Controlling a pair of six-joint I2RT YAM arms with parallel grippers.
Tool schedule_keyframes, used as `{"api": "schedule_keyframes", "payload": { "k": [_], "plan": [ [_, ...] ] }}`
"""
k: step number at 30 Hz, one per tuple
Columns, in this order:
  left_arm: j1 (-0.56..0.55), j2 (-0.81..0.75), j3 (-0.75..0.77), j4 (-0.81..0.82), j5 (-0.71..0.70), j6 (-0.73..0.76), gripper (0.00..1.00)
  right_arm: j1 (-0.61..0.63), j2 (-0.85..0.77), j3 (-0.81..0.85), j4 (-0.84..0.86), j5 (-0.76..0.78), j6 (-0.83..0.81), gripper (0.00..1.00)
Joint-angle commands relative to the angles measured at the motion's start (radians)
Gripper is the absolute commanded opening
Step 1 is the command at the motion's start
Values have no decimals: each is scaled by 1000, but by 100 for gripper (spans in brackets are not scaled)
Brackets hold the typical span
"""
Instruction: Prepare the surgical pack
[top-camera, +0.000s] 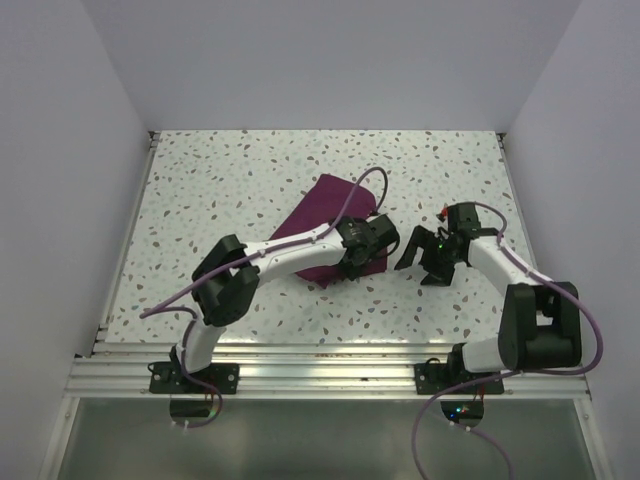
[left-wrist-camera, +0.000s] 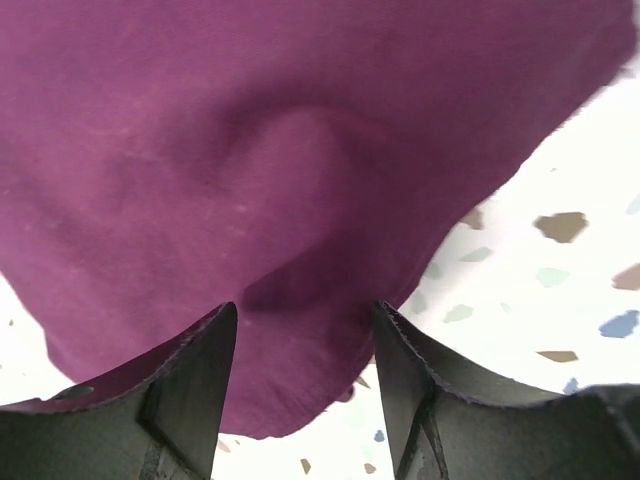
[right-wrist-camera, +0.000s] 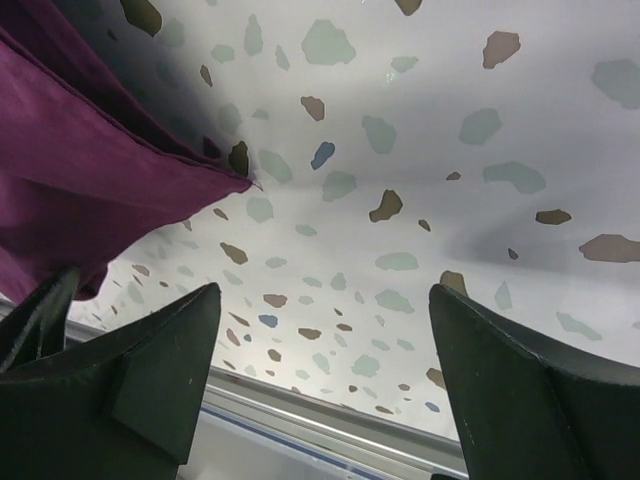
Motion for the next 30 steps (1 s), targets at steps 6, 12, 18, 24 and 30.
{"api": "schedule_keyframes", "payload": {
  "k": [6, 12, 18, 24, 30],
  "plan": [
    [0, 34, 25, -60, -103, -15, 54, -1, -48, -22, 17, -47, -20, 89],
    [2, 43, 28, -55, -94, -9, 38, 1, -52, -27, 16, -56, -28, 89],
    [9, 29, 29, -49, -68, -6, 14, 1, -61, -24, 12, -64, -28, 89],
    [22, 13, 60, -55, -27, 2, 0, 2, -40, -4, 23, -108, -16, 89],
    [38, -1, 150, -99, 30, -5, 0, 2, 6, 47, 46, -219, 13, 85]
  ]
}}
